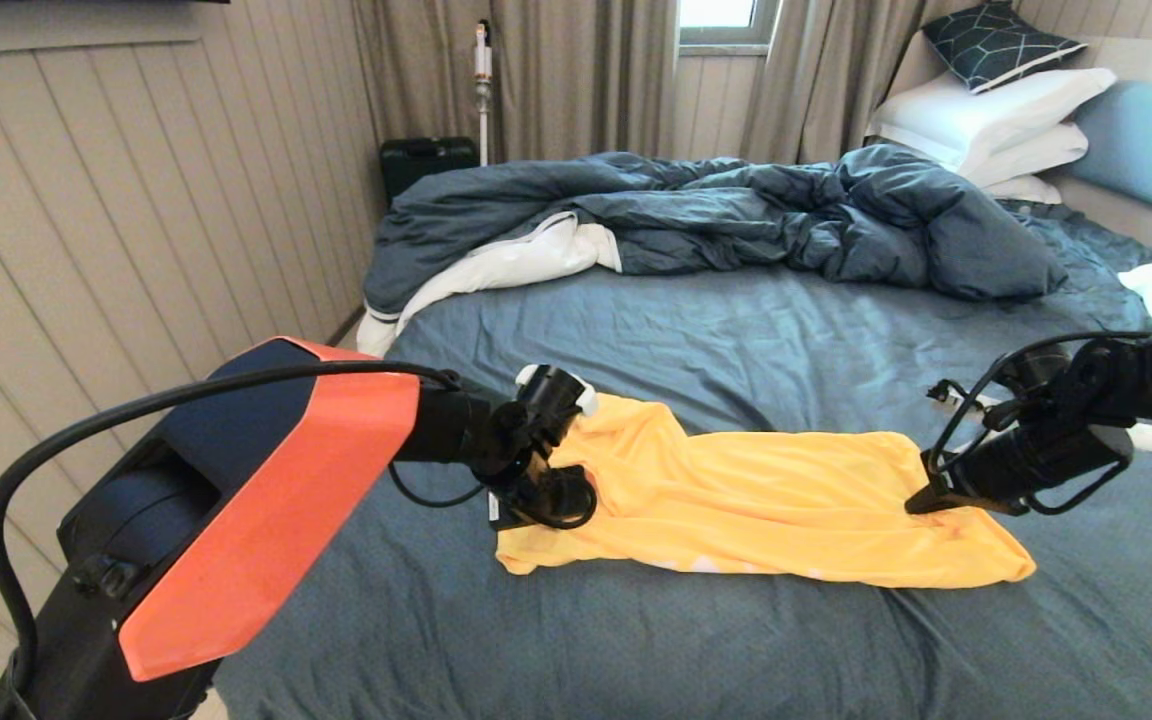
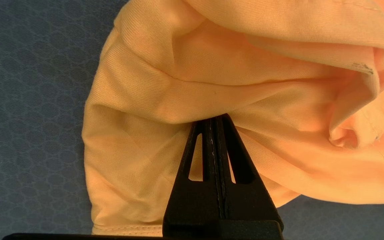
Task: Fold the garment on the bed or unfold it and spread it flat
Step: Fold the yellow T-shirt
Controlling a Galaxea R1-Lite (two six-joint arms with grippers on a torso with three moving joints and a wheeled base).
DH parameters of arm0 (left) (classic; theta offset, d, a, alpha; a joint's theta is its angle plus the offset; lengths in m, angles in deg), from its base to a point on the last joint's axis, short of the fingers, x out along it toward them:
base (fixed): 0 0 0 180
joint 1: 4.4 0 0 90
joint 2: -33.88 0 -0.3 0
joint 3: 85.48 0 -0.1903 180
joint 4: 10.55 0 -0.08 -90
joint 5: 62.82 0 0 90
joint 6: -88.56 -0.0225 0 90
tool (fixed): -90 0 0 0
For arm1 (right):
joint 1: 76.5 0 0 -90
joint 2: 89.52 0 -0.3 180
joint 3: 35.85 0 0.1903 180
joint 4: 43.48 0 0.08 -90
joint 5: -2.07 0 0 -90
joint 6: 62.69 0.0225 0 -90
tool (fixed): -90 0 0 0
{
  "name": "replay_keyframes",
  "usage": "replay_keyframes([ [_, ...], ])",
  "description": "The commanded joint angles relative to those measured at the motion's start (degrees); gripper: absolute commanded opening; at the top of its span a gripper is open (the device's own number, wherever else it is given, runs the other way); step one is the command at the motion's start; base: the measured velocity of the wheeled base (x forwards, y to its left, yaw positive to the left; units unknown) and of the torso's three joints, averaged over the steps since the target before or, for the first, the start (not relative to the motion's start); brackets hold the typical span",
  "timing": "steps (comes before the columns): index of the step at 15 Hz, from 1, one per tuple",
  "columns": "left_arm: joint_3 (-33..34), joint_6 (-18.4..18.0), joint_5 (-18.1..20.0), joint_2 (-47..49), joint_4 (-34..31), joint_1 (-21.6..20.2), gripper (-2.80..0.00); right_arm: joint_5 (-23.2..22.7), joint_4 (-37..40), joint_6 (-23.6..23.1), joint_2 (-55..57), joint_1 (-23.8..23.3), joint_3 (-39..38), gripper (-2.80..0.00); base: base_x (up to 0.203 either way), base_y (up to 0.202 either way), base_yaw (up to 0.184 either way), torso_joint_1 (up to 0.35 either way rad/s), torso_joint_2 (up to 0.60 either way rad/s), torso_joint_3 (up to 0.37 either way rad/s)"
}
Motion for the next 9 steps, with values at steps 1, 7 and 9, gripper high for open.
replay_keyframes([
  [1,0.1,0.2,0.0,0.0,-0.2,0.0,-2.8,0.1,0.2,1.9,2.8,0.2,3.6,-2.8,0.0,0.0,0.0,0.0,0.0,0.0],
  [7,0.6,0.5,0.0,-1.1,0.1,-0.5,-2.8,0.6,0.2,7.9,1.7,1.5,8.3,-2.8,0.0,0.0,0.0,0.0,0.0,0.0],
  [9,0.8,0.5,0.0,-2.2,-0.2,-0.5,-2.8,0.4,0.4,7.9,-2.5,1.4,6.2,-2.8,0.0,0.0,0.0,0.0,0.0,0.0],
])
